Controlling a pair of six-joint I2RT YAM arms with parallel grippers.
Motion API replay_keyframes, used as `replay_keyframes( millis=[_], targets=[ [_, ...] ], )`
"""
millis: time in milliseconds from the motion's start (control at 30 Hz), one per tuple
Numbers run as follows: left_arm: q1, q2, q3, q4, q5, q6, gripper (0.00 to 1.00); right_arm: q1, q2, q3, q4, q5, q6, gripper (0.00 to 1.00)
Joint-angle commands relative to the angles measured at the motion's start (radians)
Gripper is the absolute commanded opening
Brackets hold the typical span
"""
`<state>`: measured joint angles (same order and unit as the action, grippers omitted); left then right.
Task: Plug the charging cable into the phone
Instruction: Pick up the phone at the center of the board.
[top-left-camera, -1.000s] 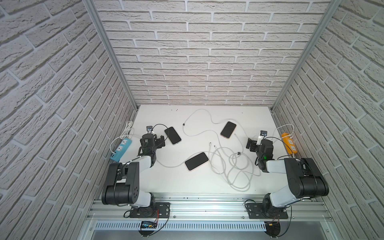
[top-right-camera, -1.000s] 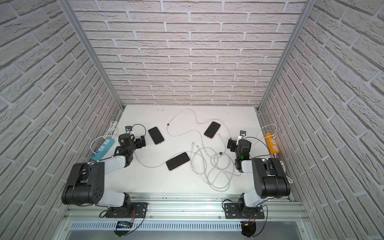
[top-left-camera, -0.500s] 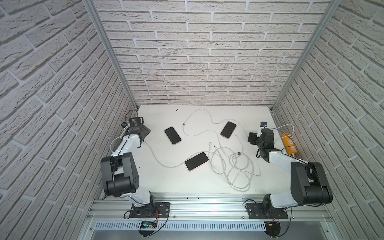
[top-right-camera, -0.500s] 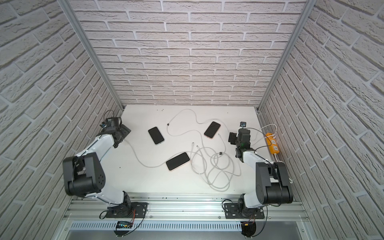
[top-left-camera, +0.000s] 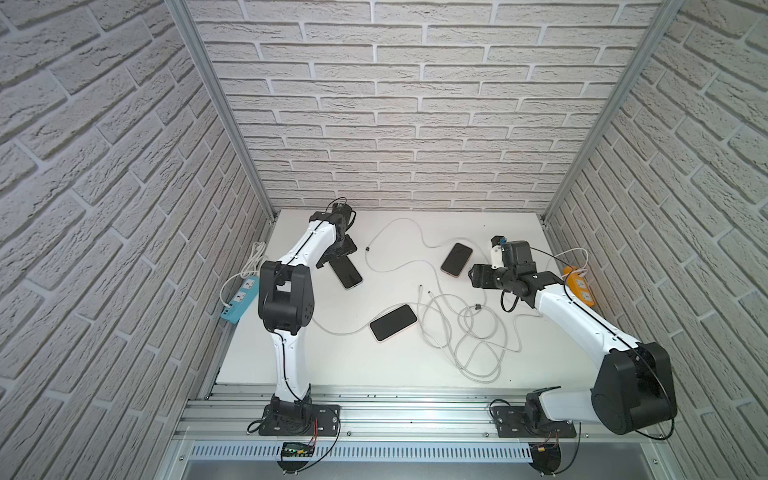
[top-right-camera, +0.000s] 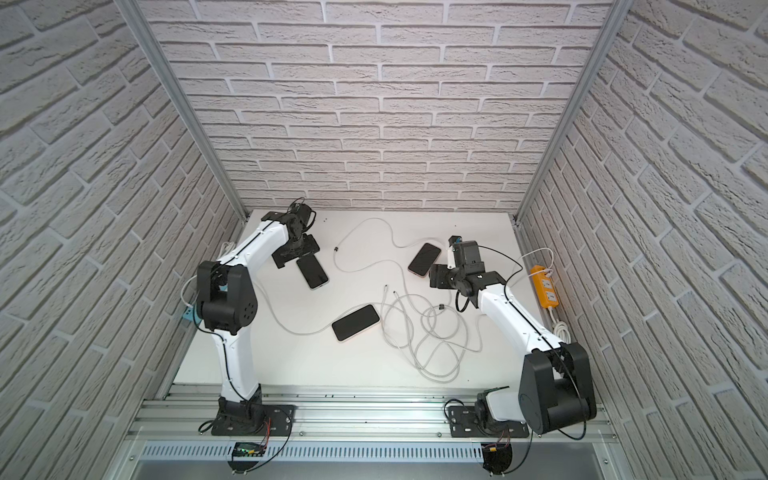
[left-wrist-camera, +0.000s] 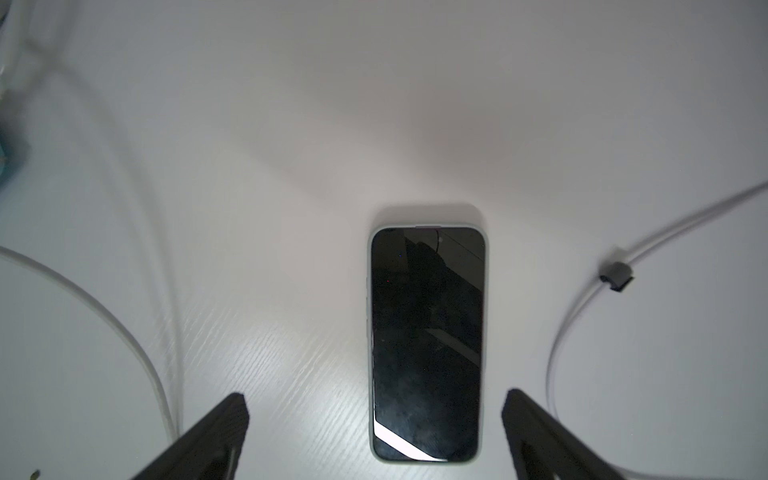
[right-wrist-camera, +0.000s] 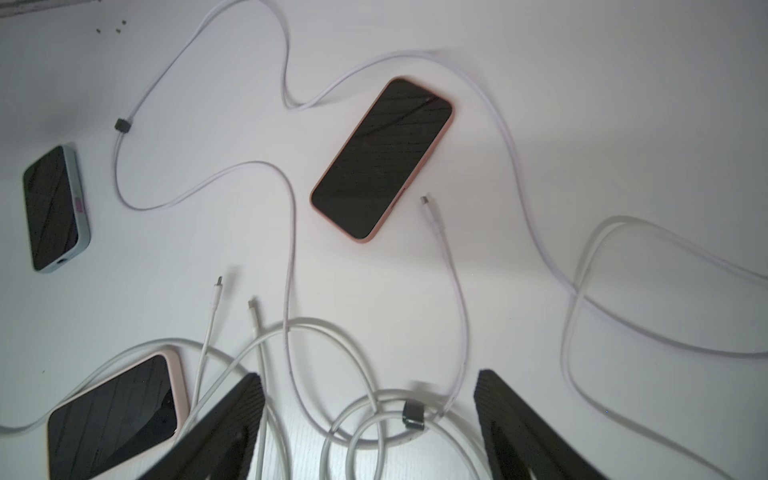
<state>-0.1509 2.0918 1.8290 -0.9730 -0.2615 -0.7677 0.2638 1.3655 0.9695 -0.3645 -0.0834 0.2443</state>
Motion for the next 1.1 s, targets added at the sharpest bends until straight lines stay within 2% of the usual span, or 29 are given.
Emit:
replay_keyframes(
  millis=[0, 100, 200, 333, 800, 1067],
  targets=[
    [0.0, 0.068, 0.076, -0.102, 0.017, -0.039, 0.99, 0.028, -0.029, 0.03, -0.083, -0.033, 0.0, 0.84],
    [-0.009, 0.118, 0.115, -0.096, 0.056, -0.047, 0.99, 0.043, -0.016, 0.037, -0.091, -0.037, -0.001, 0.87],
    [-0.019, 0.147, 0.134, -0.083, 0.083, -0.054, 0.99, 0.053, -0.004, 0.043, -0.095, -0.039, -0.002, 0.96],
    [-0.021, 0.163, 0.115, -0.05, 0.113, -0.064, 0.99, 0.058, 0.002, 0.044, -0.094, -0.045, -0.002, 0.98],
    [-0.014, 0.183, -0.003, 0.054, 0.16, -0.086, 0.98, 0.064, 0.022, 0.035, -0.091, -0.064, 0.002, 1.0],
    [-0.013, 0.23, -0.023, 0.089, 0.184, -0.104, 0.98, 0.067, 0.032, 0.037, -0.094, -0.066, 0.006, 0.99]
  ],
)
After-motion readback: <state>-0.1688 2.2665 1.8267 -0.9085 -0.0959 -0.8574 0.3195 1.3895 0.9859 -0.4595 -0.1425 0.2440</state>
